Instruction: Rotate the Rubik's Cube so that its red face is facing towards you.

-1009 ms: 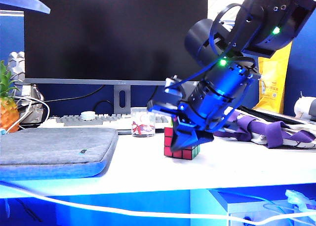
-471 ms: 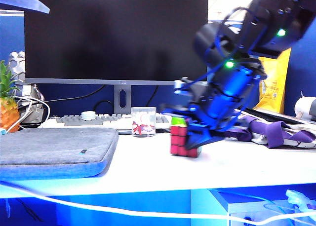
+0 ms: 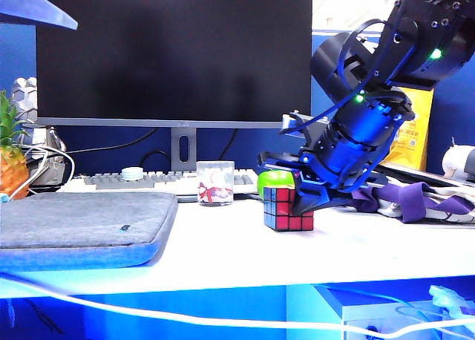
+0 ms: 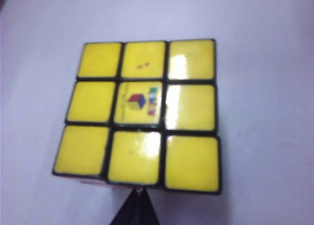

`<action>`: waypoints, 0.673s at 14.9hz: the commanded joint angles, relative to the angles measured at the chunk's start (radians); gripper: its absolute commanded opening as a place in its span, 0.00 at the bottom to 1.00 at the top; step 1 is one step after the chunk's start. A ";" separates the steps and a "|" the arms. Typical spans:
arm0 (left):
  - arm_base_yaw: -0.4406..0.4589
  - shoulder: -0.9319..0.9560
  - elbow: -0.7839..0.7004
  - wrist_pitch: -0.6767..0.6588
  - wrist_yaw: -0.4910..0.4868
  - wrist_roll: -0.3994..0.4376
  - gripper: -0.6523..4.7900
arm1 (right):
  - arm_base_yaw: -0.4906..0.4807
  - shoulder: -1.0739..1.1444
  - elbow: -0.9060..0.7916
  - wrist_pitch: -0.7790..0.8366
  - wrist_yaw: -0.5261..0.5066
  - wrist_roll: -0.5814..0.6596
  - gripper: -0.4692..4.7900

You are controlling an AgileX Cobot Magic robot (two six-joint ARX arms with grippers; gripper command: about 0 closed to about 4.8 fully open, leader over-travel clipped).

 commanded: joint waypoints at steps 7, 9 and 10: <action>0.000 -0.003 -0.001 0.028 0.025 -0.022 1.00 | 0.002 -0.128 0.006 -0.077 -0.015 -0.047 0.08; 0.000 -0.061 0.006 0.049 0.052 -0.049 1.00 | 0.002 -0.323 0.005 -0.152 -0.004 -0.056 0.08; 0.000 -0.103 0.006 0.048 0.047 -0.042 1.00 | 0.003 -0.416 0.005 -0.188 0.016 -0.072 0.08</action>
